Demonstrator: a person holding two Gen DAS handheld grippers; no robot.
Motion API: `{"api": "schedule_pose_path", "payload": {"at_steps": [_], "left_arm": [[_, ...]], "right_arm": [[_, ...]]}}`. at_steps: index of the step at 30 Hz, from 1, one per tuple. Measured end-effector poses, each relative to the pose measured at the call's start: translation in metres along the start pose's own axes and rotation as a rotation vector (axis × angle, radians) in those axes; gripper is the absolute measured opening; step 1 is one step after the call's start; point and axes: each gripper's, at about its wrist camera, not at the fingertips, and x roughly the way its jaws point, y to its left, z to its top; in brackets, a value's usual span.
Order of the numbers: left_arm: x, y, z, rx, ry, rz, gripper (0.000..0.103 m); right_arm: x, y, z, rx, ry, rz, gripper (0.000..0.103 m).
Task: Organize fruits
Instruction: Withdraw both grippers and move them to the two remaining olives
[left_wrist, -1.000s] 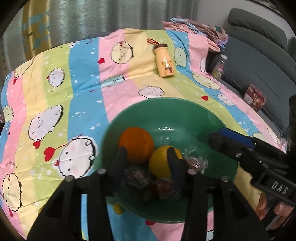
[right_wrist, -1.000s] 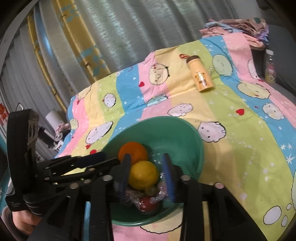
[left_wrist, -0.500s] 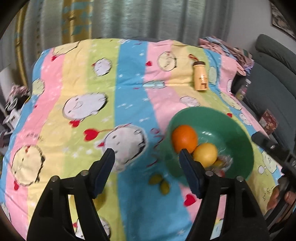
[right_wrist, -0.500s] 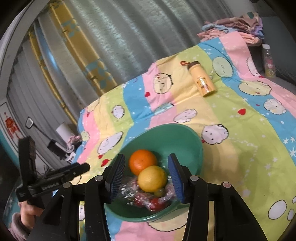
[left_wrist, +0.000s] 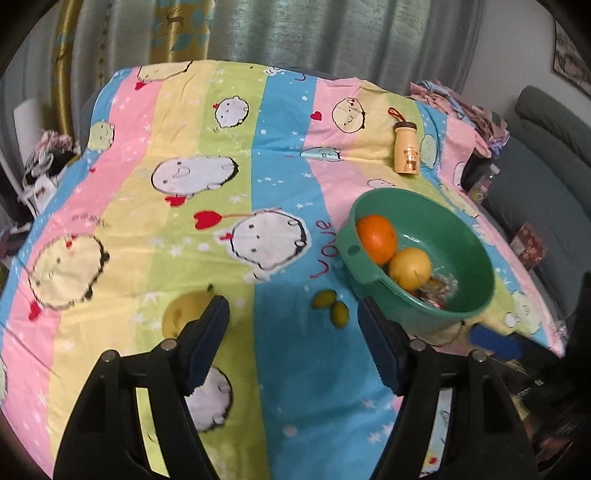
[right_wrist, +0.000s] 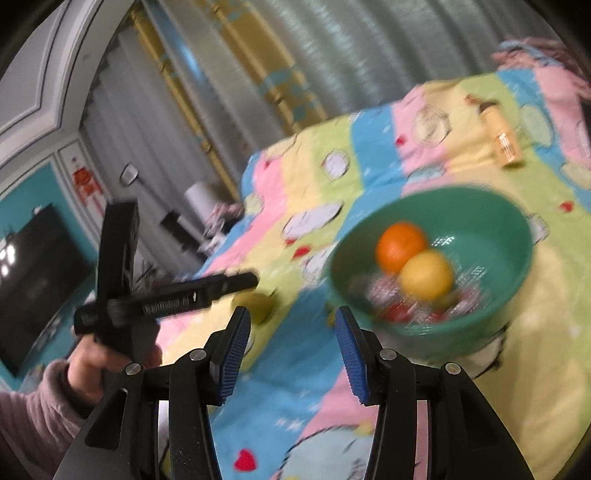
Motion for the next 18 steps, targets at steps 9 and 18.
{"api": "schedule_pose_path", "payload": {"at_steps": [9, 18], "left_arm": [[-0.021, 0.002, -0.017, 0.028, -0.016, -0.027, 0.074], [-0.026, 0.027, -0.028, -0.008, -0.026, -0.044, 0.074]], "right_arm": [[0.034, 0.023, -0.005, -0.05, 0.084, -0.123, 0.048], [0.067, 0.023, -0.004, -0.026, 0.129, -0.252, 0.048]]}}
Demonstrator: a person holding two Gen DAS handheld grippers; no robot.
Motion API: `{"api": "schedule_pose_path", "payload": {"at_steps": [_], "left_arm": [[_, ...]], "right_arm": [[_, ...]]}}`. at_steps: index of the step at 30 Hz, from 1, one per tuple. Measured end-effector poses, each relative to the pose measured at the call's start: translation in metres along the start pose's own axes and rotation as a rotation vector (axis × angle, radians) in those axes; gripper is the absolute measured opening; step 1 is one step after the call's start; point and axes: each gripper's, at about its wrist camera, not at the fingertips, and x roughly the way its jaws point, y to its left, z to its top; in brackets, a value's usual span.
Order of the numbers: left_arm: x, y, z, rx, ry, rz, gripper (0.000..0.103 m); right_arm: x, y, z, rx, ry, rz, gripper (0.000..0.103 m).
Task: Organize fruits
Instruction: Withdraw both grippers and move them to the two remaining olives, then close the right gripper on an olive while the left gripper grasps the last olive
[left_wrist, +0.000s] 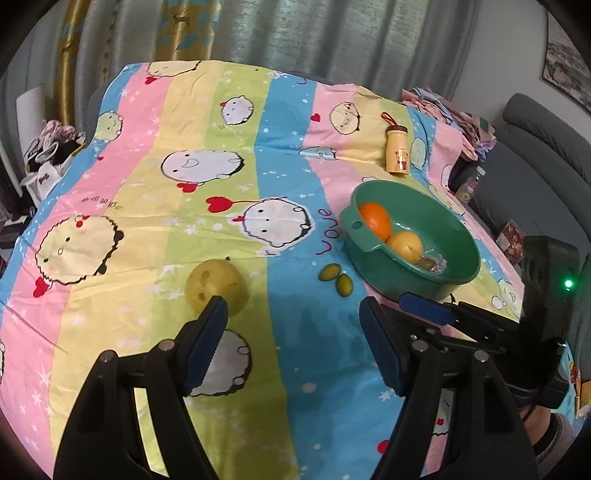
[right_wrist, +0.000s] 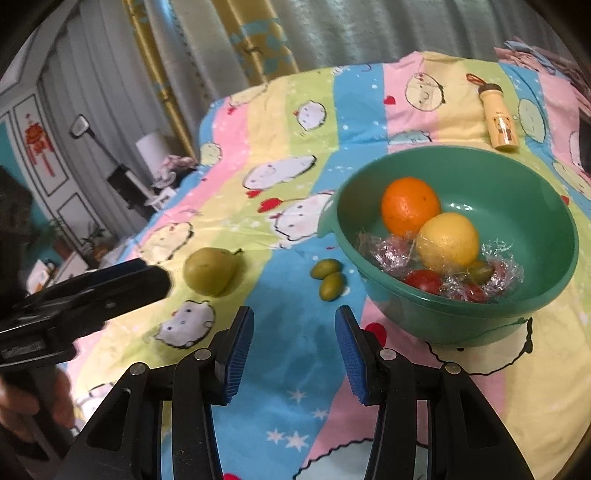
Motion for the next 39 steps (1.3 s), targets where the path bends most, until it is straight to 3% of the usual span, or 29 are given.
{"api": "schedule_pose_path", "payload": {"at_steps": [6, 14, 20, 27, 29, 33, 39], "left_arm": [[-0.004, 0.022, -0.011, -0.047, 0.004, -0.013, 0.075], [-0.01, 0.047, -0.023, -0.095, 0.003, -0.047, 0.075], [-0.008, 0.054, -0.027, -0.109, 0.003, -0.083, 0.076], [-0.003, 0.055, -0.03, -0.117, 0.016, -0.113, 0.076], [-0.003, 0.054, -0.03, -0.114, 0.02, -0.117, 0.076], [-0.003, 0.05, -0.03, -0.104, 0.026, -0.118, 0.076], [0.001, 0.044, -0.03, -0.087, 0.049, -0.109, 0.076]], "right_arm": [[0.023, 0.008, 0.001, -0.01, 0.037, -0.07, 0.048], [0.061, 0.018, 0.01, 0.004, 0.07, -0.245, 0.033], [0.071, 0.013, 0.014, 0.075, 0.054, -0.29, 0.032], [0.077, -0.001, 0.015, 0.147, 0.079, -0.265, 0.029], [0.075, -0.006, 0.014, 0.169, 0.078, -0.256, 0.021], [0.075, -0.007, 0.015, 0.179, 0.075, -0.233, 0.02], [0.056, -0.003, 0.005, 0.167, 0.098, -0.109, 0.021]]}}
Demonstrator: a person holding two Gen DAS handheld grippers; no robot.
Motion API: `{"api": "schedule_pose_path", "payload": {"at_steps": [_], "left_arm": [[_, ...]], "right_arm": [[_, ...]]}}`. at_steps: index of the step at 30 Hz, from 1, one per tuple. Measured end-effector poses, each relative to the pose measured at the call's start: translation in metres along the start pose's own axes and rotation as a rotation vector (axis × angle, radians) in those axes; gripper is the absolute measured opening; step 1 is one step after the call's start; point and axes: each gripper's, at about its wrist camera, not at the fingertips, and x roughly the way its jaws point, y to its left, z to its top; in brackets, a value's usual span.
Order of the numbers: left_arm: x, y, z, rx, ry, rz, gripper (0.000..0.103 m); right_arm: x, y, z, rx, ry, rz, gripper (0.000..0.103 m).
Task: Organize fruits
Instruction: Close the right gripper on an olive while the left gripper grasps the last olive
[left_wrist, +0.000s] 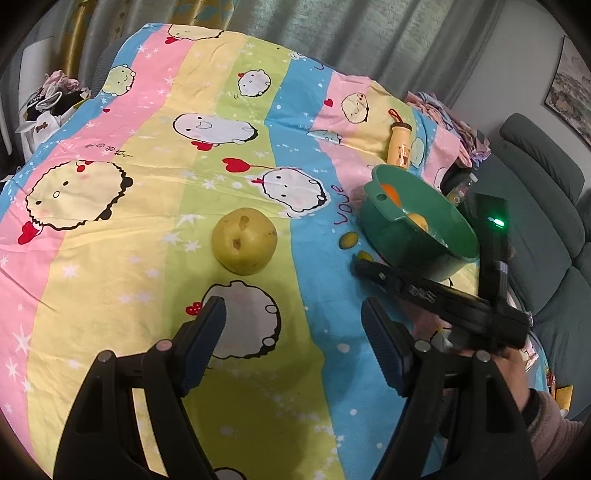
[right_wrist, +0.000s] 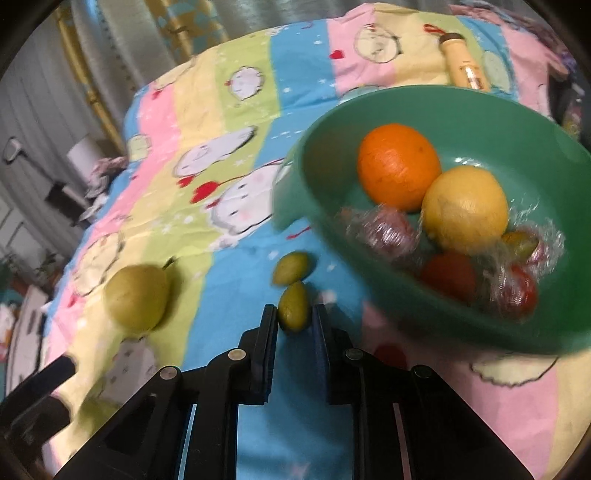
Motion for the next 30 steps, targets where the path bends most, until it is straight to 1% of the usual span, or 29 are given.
{"api": "schedule_pose_path", "payload": {"at_steps": [4, 6, 11, 16, 17, 19, 20, 23, 26, 28, 30], "left_arm": [[0.006, -0.009, 0.001, 0.021, 0.016, -0.004, 0.076], [0.01, -0.016, 0.003, 0.041, 0.018, -0.005, 0.076], [0.025, -0.034, 0.012, 0.101, 0.017, -0.028, 0.076], [0.056, -0.053, 0.027, 0.156, 0.051, -0.047, 0.075], [0.061, -0.056, 0.03, 0.164, 0.055, -0.059, 0.075], [0.071, -0.063, 0.034, 0.188, 0.058, -0.053, 0.074], [0.079, -0.066, 0.037, 0.206, 0.065, -0.061, 0.074], [0.099, -0.073, 0.042, 0.223, 0.095, -0.065, 0.07], [0.115, -0.076, 0.047, 0.24, 0.113, -0.052, 0.066], [0.128, -0.076, 0.049, 0.243, 0.132, -0.049, 0.057], [0.136, -0.075, 0.05, 0.256, 0.15, -0.037, 0.052]], "right_arm": [[-0.024, 0.001, -0.011, -0.051, -0.006, 0.071, 0.021], [-0.041, 0.002, -0.013, -0.089, -0.026, 0.09, 0.021], [-0.082, -0.002, -0.01, -0.127, -0.092, 0.131, 0.021], [-0.112, -0.019, -0.005, -0.101, -0.178, 0.148, 0.021], [-0.115, -0.022, -0.004, -0.091, -0.188, 0.154, 0.021], [-0.12, -0.029, -0.004, -0.074, -0.202, 0.163, 0.021], [-0.121, -0.032, -0.004, -0.065, -0.205, 0.169, 0.021], [-0.123, -0.042, -0.005, -0.046, -0.213, 0.178, 0.021], [-0.124, -0.05, -0.006, -0.032, -0.221, 0.189, 0.021], [-0.125, -0.055, -0.007, -0.019, -0.222, 0.2, 0.021], [-0.125, -0.06, -0.006, -0.01, -0.227, 0.205, 0.021]]}}
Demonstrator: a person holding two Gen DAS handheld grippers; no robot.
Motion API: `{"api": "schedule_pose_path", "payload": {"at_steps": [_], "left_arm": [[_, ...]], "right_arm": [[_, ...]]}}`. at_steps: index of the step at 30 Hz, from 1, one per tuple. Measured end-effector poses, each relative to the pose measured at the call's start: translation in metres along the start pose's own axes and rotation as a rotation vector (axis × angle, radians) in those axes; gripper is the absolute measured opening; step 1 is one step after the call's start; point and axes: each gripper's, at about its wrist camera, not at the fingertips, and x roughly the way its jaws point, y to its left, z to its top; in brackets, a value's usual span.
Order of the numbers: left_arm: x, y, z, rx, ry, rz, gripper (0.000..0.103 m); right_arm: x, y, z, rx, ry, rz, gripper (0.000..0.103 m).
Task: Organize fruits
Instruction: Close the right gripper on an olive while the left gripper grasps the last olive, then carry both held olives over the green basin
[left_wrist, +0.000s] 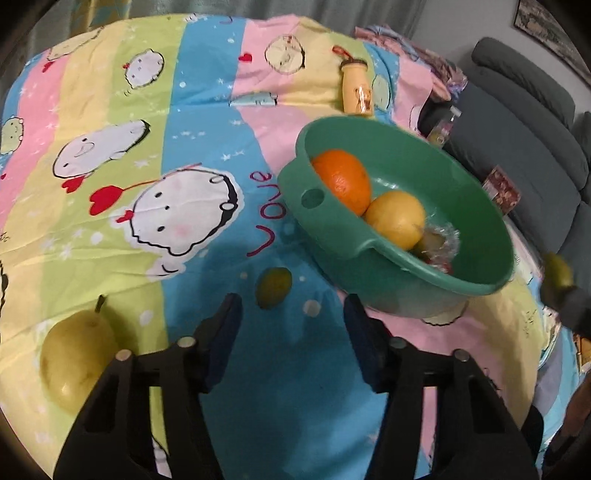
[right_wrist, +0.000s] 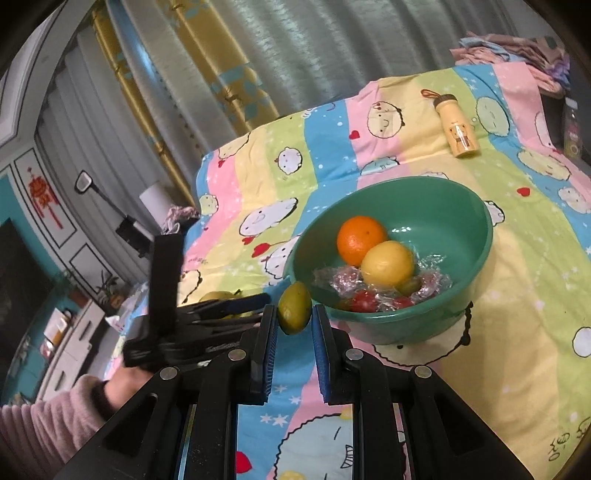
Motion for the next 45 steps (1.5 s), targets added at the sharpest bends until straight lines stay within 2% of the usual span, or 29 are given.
{"api": "schedule_pose_path", "payload": {"at_steps": [5, 8, 15, 18, 31, 35, 45], "left_arm": [[0.012, 0.001, 0.004, 0.023, 0.004, 0.017, 0.052], [0.019, 0.001, 0.005, 0.035, 0.015, 0.033, 0.038], [0.024, 0.0, 0.008, 0.051, 0.02, 0.076, 0.029], [0.024, 0.001, 0.007, 0.056, 0.02, 0.09, 0.02], [0.011, -0.004, -0.001, 0.012, 0.026, 0.104, 0.02], [-0.002, -0.004, -0.002, -0.025, 0.016, 0.117, 0.02], [-0.046, -0.021, -0.002, -0.035, -0.042, 0.128, 0.02]], "right_arm": [[-0.001, -0.011, 0.0, 0.02, -0.01, 0.008, 0.02], [0.0, -0.017, -0.001, 0.034, -0.008, 0.012, 0.021], [0.002, -0.025, -0.003, 0.054, -0.004, 0.014, 0.021], [0.004, -0.024, -0.005, 0.052, 0.002, 0.016, 0.02], [0.005, -0.021, -0.005, 0.05, 0.007, 0.017, 0.02], [0.006, -0.019, -0.006, 0.043, 0.009, 0.02, 0.02], [0.002, -0.011, -0.005, 0.024, 0.009, 0.026, 0.021]]}}
